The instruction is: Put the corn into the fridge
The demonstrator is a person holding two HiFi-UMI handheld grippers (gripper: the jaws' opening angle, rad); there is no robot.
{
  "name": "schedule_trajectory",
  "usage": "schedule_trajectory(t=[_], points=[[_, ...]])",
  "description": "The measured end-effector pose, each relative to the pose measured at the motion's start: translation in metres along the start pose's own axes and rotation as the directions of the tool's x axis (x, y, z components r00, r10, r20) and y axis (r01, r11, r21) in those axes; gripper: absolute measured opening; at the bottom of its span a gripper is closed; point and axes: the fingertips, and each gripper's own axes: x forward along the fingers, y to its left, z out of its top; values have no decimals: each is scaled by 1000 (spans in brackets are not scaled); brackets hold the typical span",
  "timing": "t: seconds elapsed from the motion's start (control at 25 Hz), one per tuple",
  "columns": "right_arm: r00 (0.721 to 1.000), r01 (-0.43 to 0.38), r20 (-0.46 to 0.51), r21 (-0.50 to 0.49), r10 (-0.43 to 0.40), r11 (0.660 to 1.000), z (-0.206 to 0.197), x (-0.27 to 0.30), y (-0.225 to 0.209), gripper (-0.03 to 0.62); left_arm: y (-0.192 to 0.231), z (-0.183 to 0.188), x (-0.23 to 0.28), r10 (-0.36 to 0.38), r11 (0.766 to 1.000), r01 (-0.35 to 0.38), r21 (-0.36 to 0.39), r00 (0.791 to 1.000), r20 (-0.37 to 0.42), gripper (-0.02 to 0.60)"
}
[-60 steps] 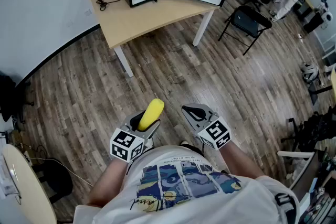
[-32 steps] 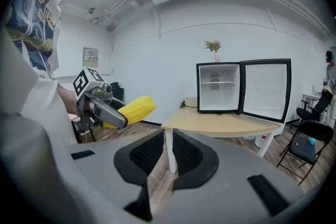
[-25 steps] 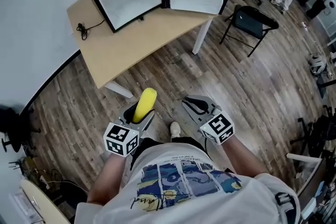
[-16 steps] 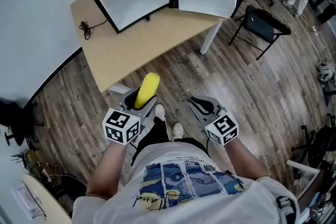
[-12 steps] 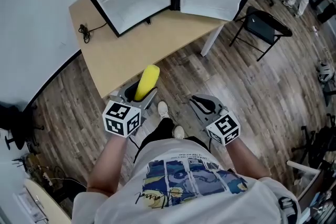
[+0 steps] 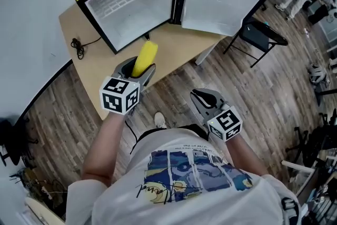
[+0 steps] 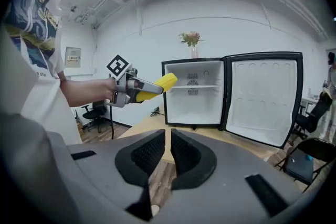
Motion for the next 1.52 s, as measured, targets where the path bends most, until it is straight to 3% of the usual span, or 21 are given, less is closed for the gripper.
schedule_trajectory(t=[0.36,0.6,1.12,1.52], points=[[1000,5,-17,11,-4,1000,11,34,-34,35,62,59,63,52,997,-53,64,999,15,250],[999,-47,-6,0,47,999,22,50,-73,35,105,95,103,155,980,-154,122,988,4,251],[988,-155,0,-67,155,986,35,61,-181,35,185,141,183,359,917,-334,219,930,-84,250],[977,-213,-4,-66,213,975,33,65,-240,35,226,153,229,451,871,-384,306,873,-187,251]])
